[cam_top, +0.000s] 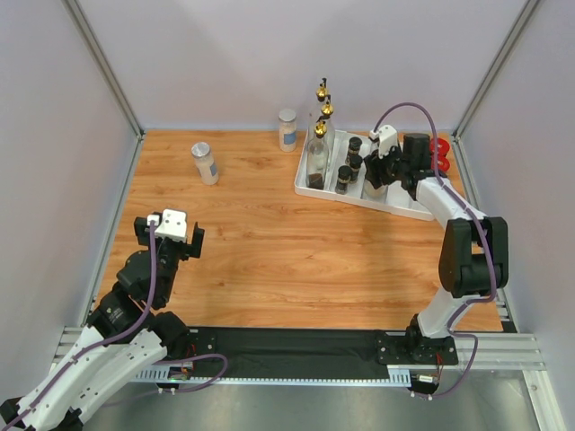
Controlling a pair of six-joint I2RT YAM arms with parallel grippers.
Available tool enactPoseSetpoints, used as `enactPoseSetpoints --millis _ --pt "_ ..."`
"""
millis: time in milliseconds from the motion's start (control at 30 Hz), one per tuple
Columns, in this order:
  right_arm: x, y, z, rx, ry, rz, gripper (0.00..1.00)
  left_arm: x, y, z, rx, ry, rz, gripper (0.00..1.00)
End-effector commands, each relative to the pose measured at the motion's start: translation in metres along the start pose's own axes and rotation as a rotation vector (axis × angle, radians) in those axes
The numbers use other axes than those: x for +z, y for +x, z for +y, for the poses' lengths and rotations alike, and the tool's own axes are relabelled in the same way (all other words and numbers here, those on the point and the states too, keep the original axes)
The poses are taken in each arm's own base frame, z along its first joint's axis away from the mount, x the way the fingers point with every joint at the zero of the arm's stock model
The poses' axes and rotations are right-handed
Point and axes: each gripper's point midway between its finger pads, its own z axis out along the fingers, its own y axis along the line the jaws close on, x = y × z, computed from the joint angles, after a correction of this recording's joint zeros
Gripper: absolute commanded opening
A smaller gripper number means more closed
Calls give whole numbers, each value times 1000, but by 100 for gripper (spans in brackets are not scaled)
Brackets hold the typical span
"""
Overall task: Organize the condiment bottles
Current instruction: Place the bottle in the storage box.
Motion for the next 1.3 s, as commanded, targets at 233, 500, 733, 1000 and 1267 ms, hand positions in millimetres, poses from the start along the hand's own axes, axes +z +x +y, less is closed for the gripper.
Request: enactPoseSetpoints --millis 233,500,733,1000,1267 --pt "7 10 -3 -54 11 -8 38 4 3 -4 24 8 7 92" --pt "1 20 0 -43 3 29 62 4 2 -5 19 13 6 92" --pt "-21 5 2 -36 8 21 86 3 1 -5 16 19 4 92" --pt "-59 -18 10 -38 16 -12 100 4 3 -8 18 30 8 92" --pt "-116 -37 51 -27 -116 -39 100 6 3 -13 21 49 16 92"
